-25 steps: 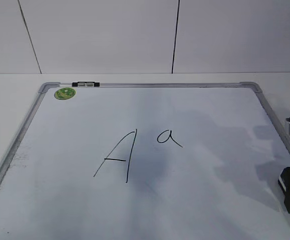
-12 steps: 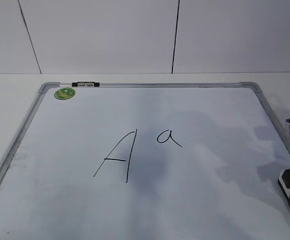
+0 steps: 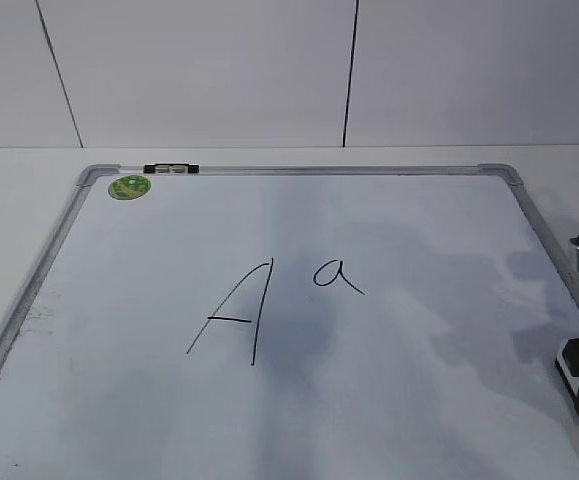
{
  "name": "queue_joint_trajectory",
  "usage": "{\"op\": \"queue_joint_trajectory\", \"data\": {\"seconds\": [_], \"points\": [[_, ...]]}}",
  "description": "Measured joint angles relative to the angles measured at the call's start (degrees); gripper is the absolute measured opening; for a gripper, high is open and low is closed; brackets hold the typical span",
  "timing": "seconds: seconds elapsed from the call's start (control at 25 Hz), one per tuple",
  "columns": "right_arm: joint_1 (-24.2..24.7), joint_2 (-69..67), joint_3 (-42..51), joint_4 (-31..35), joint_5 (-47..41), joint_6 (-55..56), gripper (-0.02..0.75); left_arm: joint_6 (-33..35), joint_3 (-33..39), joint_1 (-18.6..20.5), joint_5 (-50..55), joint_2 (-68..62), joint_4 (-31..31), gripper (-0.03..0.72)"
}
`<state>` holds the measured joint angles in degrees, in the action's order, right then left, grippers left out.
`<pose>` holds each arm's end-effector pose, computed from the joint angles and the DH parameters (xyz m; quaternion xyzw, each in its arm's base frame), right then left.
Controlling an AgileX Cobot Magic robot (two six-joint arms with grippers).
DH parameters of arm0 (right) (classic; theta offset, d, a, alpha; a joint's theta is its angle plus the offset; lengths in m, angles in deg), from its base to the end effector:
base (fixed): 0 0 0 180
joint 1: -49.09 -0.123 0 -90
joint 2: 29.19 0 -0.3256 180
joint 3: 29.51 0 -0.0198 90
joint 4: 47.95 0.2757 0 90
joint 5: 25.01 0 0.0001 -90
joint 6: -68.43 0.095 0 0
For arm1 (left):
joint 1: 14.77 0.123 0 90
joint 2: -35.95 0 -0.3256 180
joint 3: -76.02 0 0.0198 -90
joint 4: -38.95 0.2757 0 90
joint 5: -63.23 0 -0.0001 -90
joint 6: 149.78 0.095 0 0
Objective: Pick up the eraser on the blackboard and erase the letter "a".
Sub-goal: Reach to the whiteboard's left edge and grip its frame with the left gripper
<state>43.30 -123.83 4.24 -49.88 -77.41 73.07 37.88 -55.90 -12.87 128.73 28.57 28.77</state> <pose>0.2523 0.0230 0.1969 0.0204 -0.9997 0.0138 0.0057 -0.0259 -0.0162 0.2896 0.0513 0.8653 -0.0472 0.4964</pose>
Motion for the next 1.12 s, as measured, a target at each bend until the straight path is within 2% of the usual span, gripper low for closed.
{"op": "queue_joint_trajectory", "data": {"seconds": [0.32,0.68,1.12], "points": [[0.0,0.6,-2.0,0.0,-1.7,0.0,0.532,0.0,0.0,0.0,0.0,0.0,0.0,0.235],[-0.5,7.2,-9.3,1.9,-7.4,0.0,0.532,0.0,0.0,0.0,0.0,0.0,0.0,0.235],[-10.8,8.5,-15.9,1.9,-10.0,0.0,0.532,0.0,0.0,0.0,0.0,0.0,0.0,0.235]]}}
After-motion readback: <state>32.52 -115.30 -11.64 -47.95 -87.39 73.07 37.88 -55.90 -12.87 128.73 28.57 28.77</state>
